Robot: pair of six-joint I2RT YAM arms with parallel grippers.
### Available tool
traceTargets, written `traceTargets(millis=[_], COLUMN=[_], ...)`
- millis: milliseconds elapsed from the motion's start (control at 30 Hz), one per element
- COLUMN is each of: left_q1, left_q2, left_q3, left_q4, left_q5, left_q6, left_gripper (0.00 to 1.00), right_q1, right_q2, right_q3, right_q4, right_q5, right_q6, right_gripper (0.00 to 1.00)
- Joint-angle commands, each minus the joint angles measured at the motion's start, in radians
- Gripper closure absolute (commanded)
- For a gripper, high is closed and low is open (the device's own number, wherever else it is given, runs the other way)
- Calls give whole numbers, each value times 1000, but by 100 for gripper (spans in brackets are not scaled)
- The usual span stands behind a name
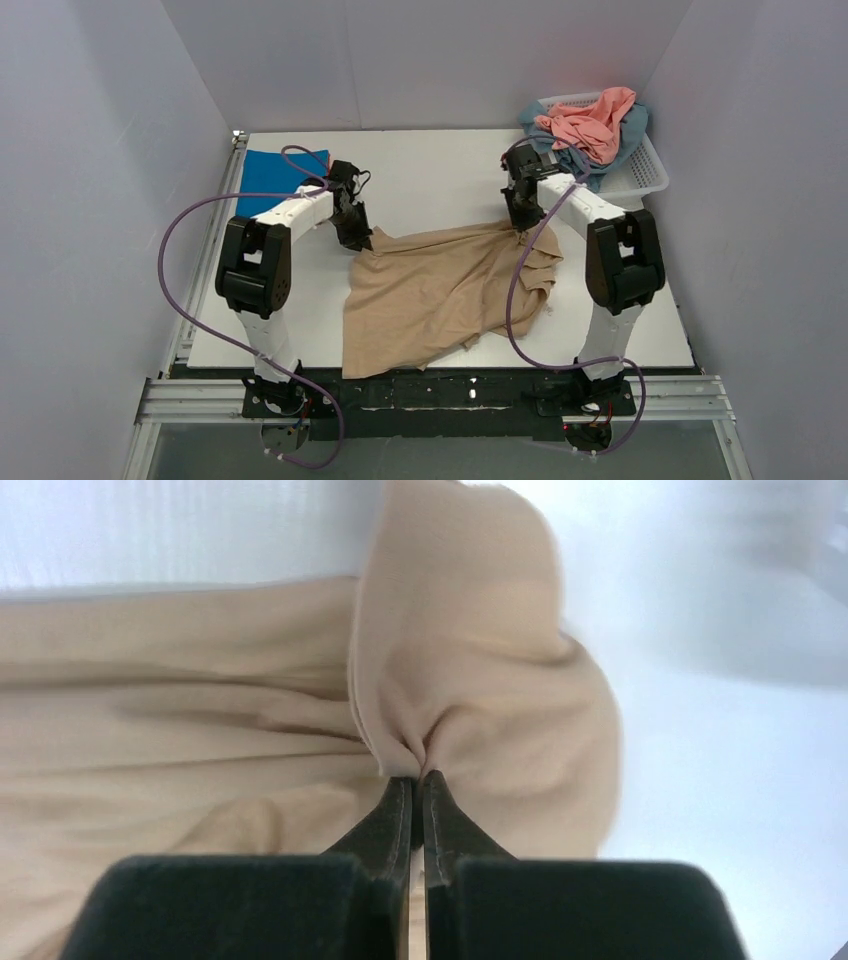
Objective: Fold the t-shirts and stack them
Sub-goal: Flatten out the tshirt
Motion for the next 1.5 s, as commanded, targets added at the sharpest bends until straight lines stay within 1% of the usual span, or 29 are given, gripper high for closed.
traceTargets(millis=[0, 133, 267, 367, 467, 567, 667, 700, 767, 833, 933, 1067, 1167, 1267, 1367, 1467], left_q1=[38, 46, 45, 45, 45, 45, 44, 44, 44, 44, 44, 44, 44, 43, 44, 44], left_q2=[-126, -198, -292, -391, -513, -650, -790, -833, -902, -971, -1046, -1129, -1158, -1155, -1120, -1057], left_q3=[-47, -21, 38, 106, 185, 233, 270, 287, 326, 365, 432, 492, 539, 572, 588, 574], left_q4=[-96, -106, -133, -173, -219, -219, -209, -211, -218, -224, -239, -238, -239, -233, -224, -222], left_q5=[-57, -56, -87, -152, -240, -268, -285, -286, -268, -245, -225, -196, -177, -171, -188, -250], left_q6=[8, 24, 37, 68, 111, 152, 181, 189, 200, 207, 217, 219, 219, 213, 216, 227], left_gripper=[100, 100, 100, 100, 100, 100, 100, 100, 100, 100, 100, 100, 100, 100, 100, 100], right_q1=[-73, -86, -86, -86, -86, -86, -86, -86, -86, -86, -85, -86, -86, -86, -86, -86], right_q2=[-195, -333, -448, -548, -674, -786, -879, -898, -917, -928, -940, -985, -990, -976, -937, -860], right_q3=[-74, -115, -80, -23, 45, 140, 236, 277, 367, 468, 580, 672, 758, 796, 805, 785], right_q4=[86, 114, 86, 70, 100, 94, 87, 76, 48, 20, -16, 25, 35, 70, 110, 158], right_q5=[97, 129, 220, 264, 286, 223, 104, 40, -57, -191, -345, -442, -494, -487, -409, -308], right_q6=[117, 119, 88, 70, 33, 8, -16, -20, -27, -23, -5, 17, 16, 11, -17, -42], right_gripper=[99, 99, 99, 99, 99, 99, 99, 99, 99, 99, 99, 99, 99, 99, 99, 99])
